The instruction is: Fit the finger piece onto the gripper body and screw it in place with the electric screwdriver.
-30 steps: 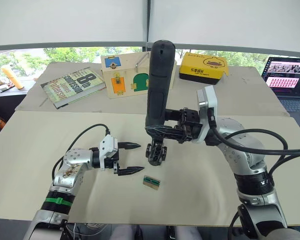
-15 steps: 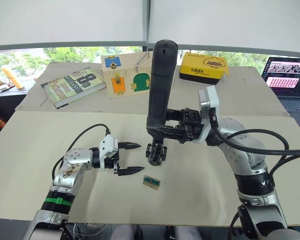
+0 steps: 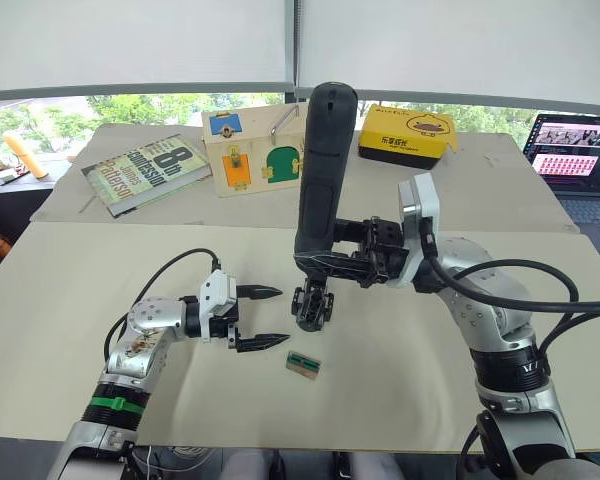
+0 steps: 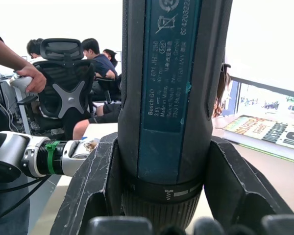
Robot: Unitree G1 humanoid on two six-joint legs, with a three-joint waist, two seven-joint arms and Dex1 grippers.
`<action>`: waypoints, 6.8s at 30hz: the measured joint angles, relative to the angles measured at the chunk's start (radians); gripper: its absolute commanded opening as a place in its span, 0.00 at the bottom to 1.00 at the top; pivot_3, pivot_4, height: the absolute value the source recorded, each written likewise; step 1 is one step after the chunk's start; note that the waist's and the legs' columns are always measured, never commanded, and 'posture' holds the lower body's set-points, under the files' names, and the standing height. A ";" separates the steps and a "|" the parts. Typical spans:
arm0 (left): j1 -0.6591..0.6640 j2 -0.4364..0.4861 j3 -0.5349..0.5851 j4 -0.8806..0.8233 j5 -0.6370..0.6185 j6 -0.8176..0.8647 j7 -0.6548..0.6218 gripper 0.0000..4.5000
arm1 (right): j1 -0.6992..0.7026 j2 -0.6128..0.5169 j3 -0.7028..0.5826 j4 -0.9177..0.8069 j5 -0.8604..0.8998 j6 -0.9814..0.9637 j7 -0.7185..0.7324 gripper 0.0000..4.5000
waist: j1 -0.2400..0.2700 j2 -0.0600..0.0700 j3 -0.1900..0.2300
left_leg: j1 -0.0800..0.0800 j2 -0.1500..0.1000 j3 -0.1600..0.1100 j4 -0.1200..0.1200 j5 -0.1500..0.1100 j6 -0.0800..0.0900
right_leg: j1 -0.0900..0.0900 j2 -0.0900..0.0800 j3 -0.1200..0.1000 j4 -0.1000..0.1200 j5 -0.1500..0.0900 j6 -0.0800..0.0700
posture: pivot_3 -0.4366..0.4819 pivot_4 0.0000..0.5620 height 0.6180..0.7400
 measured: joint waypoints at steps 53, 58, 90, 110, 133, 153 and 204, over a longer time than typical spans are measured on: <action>0.003 -0.010 -0.024 -0.010 0.000 0.001 0.027 1.00 | -0.014 -0.009 -0.005 0.003 0.034 0.010 0.003 0.43 | 0.000 0.000 0.000 | 0.000 0.000 0.000 0.000 0.000 0.000 | 0.000 0.000 0.000 0.000 0.000 0.000 | 0.48 0.27 1.00; 0.003 -0.010 -0.024 -0.010 0.000 0.001 0.028 1.00 | -0.014 -0.012 -0.005 0.007 0.034 0.010 0.003 0.43 | 0.000 0.000 0.000 | 0.000 0.000 0.000 0.000 0.000 0.000 | 0.000 0.000 0.000 0.000 0.000 0.000 | 0.48 0.27 1.00; 0.008 -0.010 -0.025 -0.010 0.001 0.001 0.029 1.00 | -0.036 -0.011 0.003 0.028 0.029 0.049 -0.016 0.43 | 0.000 0.000 0.000 | 0.000 0.000 0.000 0.000 0.000 0.000 | 0.000 0.000 0.000 0.000 0.000 0.000 | 0.48 0.27 1.00; 0.009 -0.010 -0.027 -0.010 0.001 0.000 0.039 1.00 | -0.042 -0.011 0.003 0.028 0.030 0.054 -0.001 0.43 | 0.000 0.000 0.000 | 0.000 0.000 0.000 0.000 0.000 0.000 | 0.000 0.000 0.000 0.000 0.000 0.000 | 0.48 0.27 1.00; 0.015 -0.010 -0.033 -0.010 0.001 0.000 0.048 1.00 | -0.043 -0.004 0.009 0.035 0.019 0.052 -0.002 0.43 | 0.000 0.000 0.000 | 0.000 0.000 0.000 0.000 0.000 0.000 | 0.000 0.000 0.000 0.000 0.000 0.000 | 0.48 0.27 1.00; 0.015 -0.011 -0.034 -0.010 0.001 -0.001 0.049 1.00 | -0.048 -0.002 0.007 0.046 0.004 0.047 0.004 0.43 | 0.000 0.000 0.000 | 0.000 0.000 0.000 0.000 0.000 0.000 | 0.000 0.000 0.000 0.000 0.000 0.000 | 0.48 0.27 1.00; -0.164 -0.156 -0.123 0.283 0.162 -0.102 0.066 1.00 | -0.022 0.008 0.012 0.035 -0.033 0.019 0.015 0.43 | 0.004 0.000 0.000 | 0.000 0.000 0.000 0.000 0.000 0.000 | 0.001 -0.001 0.000 0.000 0.000 0.000 | 0.48 0.27 1.00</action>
